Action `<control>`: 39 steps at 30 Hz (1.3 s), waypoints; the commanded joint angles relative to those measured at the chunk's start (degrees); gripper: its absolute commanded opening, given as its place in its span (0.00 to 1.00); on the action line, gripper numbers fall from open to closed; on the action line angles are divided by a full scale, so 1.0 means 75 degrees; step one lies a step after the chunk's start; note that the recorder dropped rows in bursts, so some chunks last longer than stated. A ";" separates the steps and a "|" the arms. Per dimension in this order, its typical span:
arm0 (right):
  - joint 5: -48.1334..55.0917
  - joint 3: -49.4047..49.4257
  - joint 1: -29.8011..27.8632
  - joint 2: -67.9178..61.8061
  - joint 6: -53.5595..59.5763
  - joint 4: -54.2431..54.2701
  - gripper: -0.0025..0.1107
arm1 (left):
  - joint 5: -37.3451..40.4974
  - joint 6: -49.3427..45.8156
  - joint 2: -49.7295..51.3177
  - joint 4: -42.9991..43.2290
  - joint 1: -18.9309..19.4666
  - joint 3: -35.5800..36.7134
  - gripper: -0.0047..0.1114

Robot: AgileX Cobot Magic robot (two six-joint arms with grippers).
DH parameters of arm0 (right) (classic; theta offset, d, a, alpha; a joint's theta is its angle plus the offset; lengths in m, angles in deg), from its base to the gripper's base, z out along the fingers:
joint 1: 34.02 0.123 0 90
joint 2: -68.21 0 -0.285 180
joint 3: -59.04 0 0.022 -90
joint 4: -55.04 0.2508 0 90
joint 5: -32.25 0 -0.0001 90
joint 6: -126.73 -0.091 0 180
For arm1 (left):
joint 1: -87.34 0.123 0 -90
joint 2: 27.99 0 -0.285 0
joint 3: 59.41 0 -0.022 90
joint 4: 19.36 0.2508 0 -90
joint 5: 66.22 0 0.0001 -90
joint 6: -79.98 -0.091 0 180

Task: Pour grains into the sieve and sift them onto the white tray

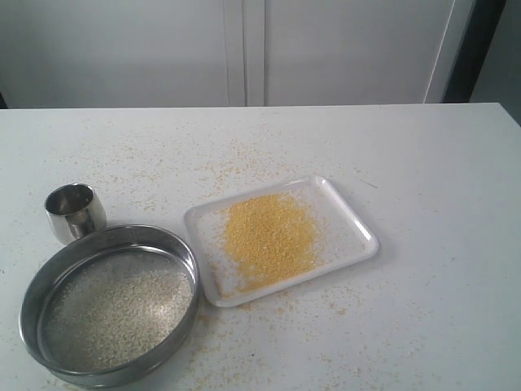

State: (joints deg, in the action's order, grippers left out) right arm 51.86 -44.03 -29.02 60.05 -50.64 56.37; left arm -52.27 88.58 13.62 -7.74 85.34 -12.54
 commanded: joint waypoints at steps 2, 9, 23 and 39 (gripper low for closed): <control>-0.0005 0.0039 -0.0061 0.0050 -0.0043 -0.0010 0.02 | -0.0031 -0.0501 -0.0973 -0.0290 0.0017 0.0328 0.05; -0.0005 0.0039 -0.0061 0.0050 -0.0043 -0.0010 0.02 | 0.0002 -0.1104 -0.2056 -0.0620 0.0017 0.0906 0.05; -0.0005 0.0039 -0.0061 0.0050 -0.0043 -0.0010 0.02 | 0.0595 -0.1147 -0.3712 -0.1130 0.0467 0.2235 0.05; -0.0005 0.0039 -0.0061 0.0050 -0.0043 -0.0010 0.02 | 0.0466 -0.1147 -0.4510 -0.1710 0.0723 0.3538 0.05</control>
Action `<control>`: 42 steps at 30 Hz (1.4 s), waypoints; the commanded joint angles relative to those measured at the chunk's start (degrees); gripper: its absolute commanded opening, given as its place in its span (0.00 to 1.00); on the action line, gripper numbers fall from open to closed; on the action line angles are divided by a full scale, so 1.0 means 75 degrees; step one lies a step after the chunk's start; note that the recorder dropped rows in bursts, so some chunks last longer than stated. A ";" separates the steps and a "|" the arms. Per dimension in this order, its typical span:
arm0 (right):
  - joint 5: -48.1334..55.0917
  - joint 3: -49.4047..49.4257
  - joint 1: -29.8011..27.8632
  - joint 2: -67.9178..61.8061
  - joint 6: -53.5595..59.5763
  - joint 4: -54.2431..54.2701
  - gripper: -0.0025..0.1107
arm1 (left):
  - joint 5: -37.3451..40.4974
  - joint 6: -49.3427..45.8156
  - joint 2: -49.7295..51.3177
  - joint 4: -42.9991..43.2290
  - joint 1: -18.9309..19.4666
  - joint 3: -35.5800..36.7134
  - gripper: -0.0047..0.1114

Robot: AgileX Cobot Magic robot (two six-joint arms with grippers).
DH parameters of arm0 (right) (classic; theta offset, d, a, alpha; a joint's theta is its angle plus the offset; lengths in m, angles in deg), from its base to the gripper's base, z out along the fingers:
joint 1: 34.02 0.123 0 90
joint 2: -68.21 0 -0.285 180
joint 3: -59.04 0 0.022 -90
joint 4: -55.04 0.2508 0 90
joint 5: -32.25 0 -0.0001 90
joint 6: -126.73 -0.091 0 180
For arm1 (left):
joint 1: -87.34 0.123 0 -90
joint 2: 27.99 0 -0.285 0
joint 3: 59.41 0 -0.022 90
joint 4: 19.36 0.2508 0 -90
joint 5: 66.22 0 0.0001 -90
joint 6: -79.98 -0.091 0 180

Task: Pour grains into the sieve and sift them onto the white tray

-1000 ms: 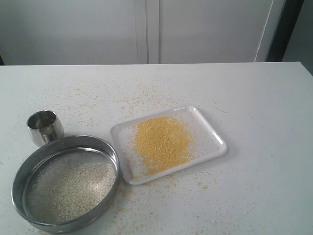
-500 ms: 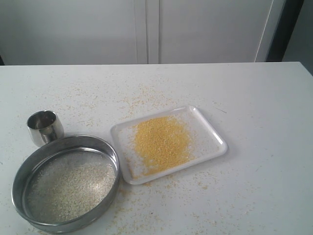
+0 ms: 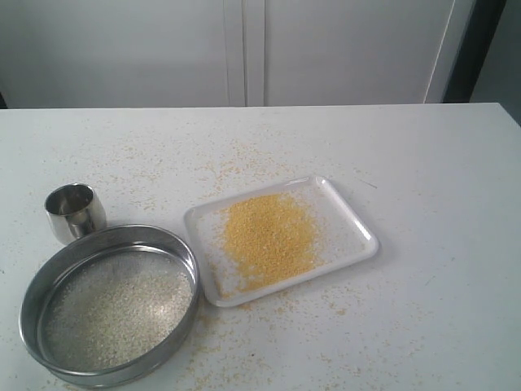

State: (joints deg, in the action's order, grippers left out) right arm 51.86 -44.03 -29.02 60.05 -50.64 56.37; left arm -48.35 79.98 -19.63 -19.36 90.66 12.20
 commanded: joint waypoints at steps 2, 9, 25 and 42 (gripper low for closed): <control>-0.0005 0.0039 -0.0061 0.0050 -0.0043 -0.0010 0.02 | -0.0085 0.0000 -0.0076 -0.0217 0.0013 0.0420 0.05; -0.0005 0.0039 -0.0061 0.0050 -0.0043 -0.0010 0.02 | -0.0085 0.0000 -0.0076 -0.0336 0.0013 0.0748 0.05; -0.0005 0.0039 -0.0061 0.0050 -0.0043 -0.0010 0.02 | -0.0255 0.0000 -0.0076 -0.0369 0.0013 0.0748 0.05; -0.0005 0.0039 -0.0061 0.0050 -0.0043 -0.0010 0.02 | -0.0623 0.0000 -0.0076 -0.0369 0.0013 0.0748 0.05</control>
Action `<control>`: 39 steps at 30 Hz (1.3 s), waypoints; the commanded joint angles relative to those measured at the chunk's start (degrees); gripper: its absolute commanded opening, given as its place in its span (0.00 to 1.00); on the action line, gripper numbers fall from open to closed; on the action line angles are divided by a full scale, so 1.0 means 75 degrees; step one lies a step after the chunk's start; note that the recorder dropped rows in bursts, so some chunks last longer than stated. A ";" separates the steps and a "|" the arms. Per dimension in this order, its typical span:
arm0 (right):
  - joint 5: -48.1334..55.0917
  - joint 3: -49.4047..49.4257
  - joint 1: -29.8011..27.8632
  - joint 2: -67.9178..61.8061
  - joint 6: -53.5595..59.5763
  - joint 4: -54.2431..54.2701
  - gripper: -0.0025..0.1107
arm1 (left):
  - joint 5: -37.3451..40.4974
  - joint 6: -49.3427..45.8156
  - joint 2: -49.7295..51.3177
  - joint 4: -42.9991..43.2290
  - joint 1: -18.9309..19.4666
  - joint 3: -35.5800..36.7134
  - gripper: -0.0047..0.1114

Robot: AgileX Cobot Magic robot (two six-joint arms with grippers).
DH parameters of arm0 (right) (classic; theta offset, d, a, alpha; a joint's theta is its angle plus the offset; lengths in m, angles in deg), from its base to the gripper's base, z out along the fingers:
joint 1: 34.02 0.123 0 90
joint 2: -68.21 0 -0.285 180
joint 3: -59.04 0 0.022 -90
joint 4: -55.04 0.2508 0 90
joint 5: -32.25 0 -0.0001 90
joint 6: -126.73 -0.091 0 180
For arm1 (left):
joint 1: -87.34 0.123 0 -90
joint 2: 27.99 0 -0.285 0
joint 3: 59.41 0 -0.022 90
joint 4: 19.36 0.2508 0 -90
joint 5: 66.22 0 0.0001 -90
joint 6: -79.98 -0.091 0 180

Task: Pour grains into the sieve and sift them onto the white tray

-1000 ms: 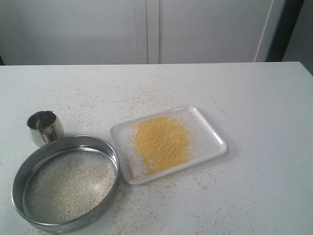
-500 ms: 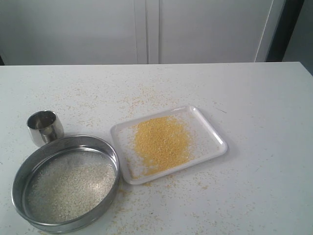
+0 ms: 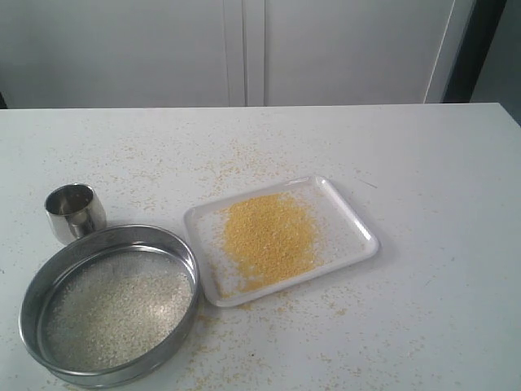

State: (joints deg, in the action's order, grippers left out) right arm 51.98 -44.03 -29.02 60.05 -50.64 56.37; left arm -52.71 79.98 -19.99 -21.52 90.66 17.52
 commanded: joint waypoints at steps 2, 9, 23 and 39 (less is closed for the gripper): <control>-0.0020 0.0039 -0.0061 0.0050 -0.0043 -0.0010 0.02 | -0.0042 0.0000 -0.0029 -0.0080 0.0013 0.0039 0.05; -0.0020 0.0039 -0.0061 0.0050 -0.0043 -0.0010 0.02 | -0.0042 0.0000 -0.0029 -0.0080 0.0013 0.0039 0.05; -0.0020 0.0039 -0.0061 0.0050 -0.0043 -0.0010 0.02 | -0.0042 0.0000 -0.0029 -0.0080 0.0013 0.0039 0.05; -0.0020 0.0039 -0.0061 0.0050 -0.0177 -0.0010 0.02 | -0.0042 0.0000 -0.0029 -0.0080 0.0013 0.0039 0.05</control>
